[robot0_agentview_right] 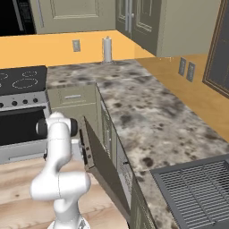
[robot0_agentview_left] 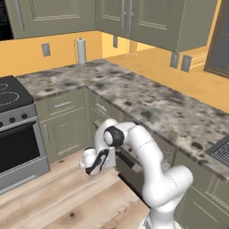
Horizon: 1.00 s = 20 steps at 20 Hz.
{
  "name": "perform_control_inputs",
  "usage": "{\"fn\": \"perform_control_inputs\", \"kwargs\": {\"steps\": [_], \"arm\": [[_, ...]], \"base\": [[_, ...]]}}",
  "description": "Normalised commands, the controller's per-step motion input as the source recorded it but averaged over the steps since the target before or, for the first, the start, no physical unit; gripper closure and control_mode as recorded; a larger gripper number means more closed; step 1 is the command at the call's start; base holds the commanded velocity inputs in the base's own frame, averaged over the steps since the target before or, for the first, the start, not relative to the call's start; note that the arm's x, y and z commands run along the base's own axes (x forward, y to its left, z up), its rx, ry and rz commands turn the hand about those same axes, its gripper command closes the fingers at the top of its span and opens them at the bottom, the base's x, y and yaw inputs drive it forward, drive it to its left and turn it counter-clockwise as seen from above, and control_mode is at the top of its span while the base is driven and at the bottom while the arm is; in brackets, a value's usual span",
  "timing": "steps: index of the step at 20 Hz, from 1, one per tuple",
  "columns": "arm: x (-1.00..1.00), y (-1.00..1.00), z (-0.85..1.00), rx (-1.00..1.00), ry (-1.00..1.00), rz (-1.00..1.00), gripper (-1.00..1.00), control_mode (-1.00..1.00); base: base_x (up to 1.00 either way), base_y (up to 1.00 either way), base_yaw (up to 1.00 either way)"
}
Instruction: Open the dishwasher door and pull out the top rack.
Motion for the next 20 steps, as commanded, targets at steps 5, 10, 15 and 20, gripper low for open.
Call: {"fn": "perform_control_inputs", "kwargs": {"steps": [5, 10, 15, 20], "arm": [[-0.46, 0.65, -0.62, 0.00, 0.00, -0.07, 1.00, -1.00], [-0.36, 0.58, -0.65, 0.00, 0.00, -0.07, 1.00, -1.00], [-0.35, 0.52, -0.66, 0.00, 0.00, -0.06, 1.00, -1.00], [-0.36, 0.53, -0.65, 0.00, 0.00, -0.06, 1.00, -1.00]], "base": [[0.00, 0.00, 0.00], [0.00, 0.00, 0.00], [0.00, 0.00, 0.00], [0.00, 0.00, 0.00]]}}
